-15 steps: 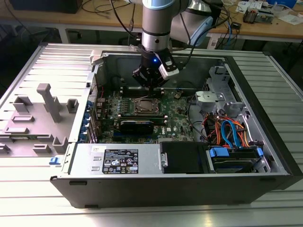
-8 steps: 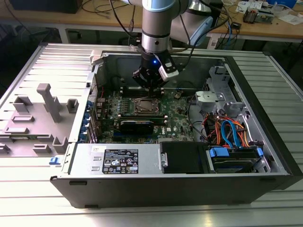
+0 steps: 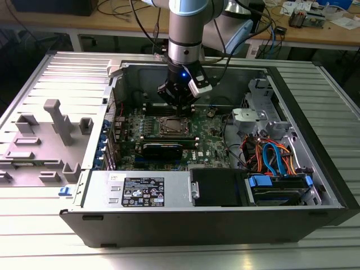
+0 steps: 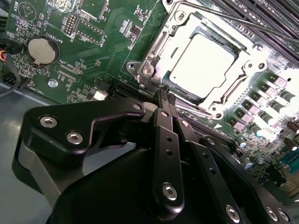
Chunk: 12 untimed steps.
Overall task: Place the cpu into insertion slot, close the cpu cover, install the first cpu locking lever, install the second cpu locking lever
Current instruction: 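Install the first cpu locking lever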
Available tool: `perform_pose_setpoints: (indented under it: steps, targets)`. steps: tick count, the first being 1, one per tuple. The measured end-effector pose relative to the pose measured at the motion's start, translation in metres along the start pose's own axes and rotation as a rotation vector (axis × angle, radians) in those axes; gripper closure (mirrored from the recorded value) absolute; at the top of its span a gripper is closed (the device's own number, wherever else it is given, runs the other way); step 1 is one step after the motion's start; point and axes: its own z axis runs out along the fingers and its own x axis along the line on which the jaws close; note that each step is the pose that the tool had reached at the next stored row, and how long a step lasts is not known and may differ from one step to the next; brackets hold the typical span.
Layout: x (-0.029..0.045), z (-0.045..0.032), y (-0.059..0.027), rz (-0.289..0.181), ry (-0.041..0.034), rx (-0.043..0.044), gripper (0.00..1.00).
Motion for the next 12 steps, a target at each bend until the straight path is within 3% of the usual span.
perform_pose_setpoints:
  steps: [12]
  targets:
    - [-0.0007, 0.0025, 0.0002, 0.0, 0.0, 0.0002, 0.89]
